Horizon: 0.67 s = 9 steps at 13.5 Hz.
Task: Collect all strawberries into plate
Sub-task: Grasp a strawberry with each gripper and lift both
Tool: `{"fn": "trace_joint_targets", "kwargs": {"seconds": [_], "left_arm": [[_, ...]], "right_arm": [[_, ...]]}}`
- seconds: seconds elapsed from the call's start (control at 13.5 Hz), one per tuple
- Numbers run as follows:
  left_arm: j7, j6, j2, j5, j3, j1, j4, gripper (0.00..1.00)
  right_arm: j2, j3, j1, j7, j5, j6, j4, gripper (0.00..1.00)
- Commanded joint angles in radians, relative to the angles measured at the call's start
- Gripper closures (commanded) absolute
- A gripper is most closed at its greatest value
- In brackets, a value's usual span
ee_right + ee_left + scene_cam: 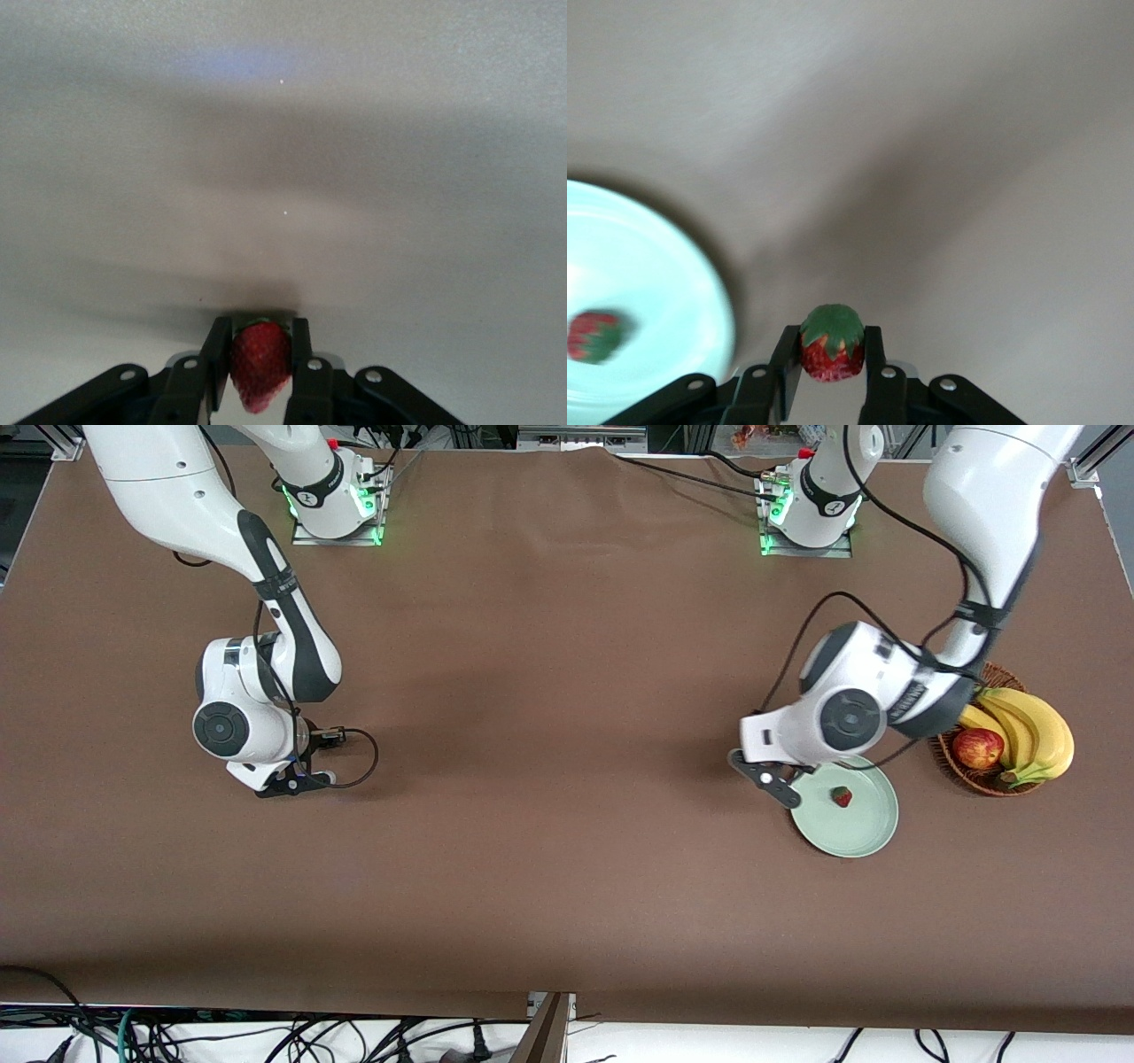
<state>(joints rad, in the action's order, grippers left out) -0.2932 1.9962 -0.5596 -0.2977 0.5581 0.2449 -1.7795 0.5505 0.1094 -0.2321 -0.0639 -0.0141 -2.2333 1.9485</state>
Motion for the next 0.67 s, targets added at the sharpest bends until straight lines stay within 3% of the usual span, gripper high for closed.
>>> {"fn": "trace_joint_targets", "kwargs": {"seconds": [0.0,0.3,0.52,0.59], "left_arm": [[-0.200,0.025,-0.039,-0.011,0.013,0.059,0.026,0.94],[-0.487,0.166,-0.117,-0.017,0.011,0.145,0.026,0.94],[-0.578,0.205,-0.134,-0.015,0.009,0.163,0.028,0.92],[-0.578,0.205,-0.134,-0.014,0.009,0.162,0.028,0.77]], "right_arm": [[-0.030,-0.005,0.008,-0.025,-0.009,-0.015,0.033,0.80],[-0.027,-0.033,-0.001,-0.008,-0.023,-0.012,-0.025,0.84],[0.018,-0.108,-0.033,0.068,-0.171,-0.014,-0.138,0.84],[0.034,-0.120,-0.067,0.125,-0.184,-0.020,-0.169,0.84]]}}
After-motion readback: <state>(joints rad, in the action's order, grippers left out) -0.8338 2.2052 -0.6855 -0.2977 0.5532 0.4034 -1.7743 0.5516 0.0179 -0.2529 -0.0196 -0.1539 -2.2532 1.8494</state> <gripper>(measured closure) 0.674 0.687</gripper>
